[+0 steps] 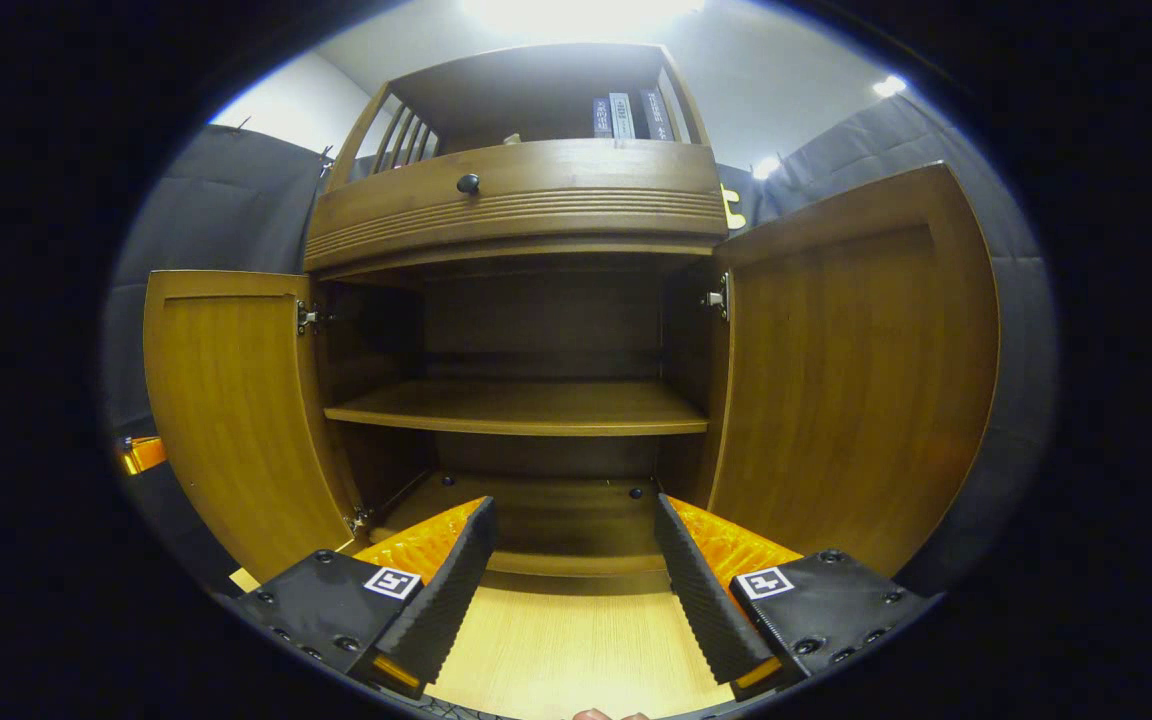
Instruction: Open the right door of the double-door shoe cabinet with the right hand, and open the left door with the left hand.
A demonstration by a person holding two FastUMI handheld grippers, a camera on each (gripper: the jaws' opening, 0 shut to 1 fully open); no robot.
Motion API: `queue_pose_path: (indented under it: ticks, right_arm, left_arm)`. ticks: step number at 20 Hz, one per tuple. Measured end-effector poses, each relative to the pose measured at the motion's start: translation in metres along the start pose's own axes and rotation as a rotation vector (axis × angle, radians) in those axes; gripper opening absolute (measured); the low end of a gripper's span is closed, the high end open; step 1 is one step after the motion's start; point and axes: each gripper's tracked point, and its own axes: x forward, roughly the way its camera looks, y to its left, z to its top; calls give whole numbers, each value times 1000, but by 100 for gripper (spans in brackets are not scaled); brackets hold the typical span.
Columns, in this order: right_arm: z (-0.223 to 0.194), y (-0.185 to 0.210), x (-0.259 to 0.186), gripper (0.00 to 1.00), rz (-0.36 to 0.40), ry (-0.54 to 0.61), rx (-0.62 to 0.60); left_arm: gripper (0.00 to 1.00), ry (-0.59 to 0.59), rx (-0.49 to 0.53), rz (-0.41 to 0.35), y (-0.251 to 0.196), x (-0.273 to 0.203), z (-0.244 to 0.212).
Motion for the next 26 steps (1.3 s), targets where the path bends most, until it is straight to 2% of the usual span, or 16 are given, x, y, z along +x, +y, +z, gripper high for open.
queue_pose_path:
  ticks: [4,8,10,12,16,23,26]
  right_arm:
    - [-8,-10,0,97,56,38,-5]
    - [-7,-25,-11,97,113,37,-56]
    - [-8,-29,-17,97,148,45,-63]
    - [-8,-34,-25,97,173,61,-46]
    - [1,-50,-37,96,172,37,-44]
    - [-3,-63,-48,97,162,21,-21]
    - [-1,-61,-48,96,156,0,-17]
  left_arm:
    - [3,-2,-16,157,12,-7,8]
    - [65,-10,-23,234,14,-2,9]
    - [96,-12,-20,308,22,-11,11]
    - [97,-29,-47,322,14,-8,15]
    - [97,-52,-78,331,2,0,18]
    - [97,-20,-69,288,-17,2,11]
    - [97,-24,-57,238,-29,7,13]
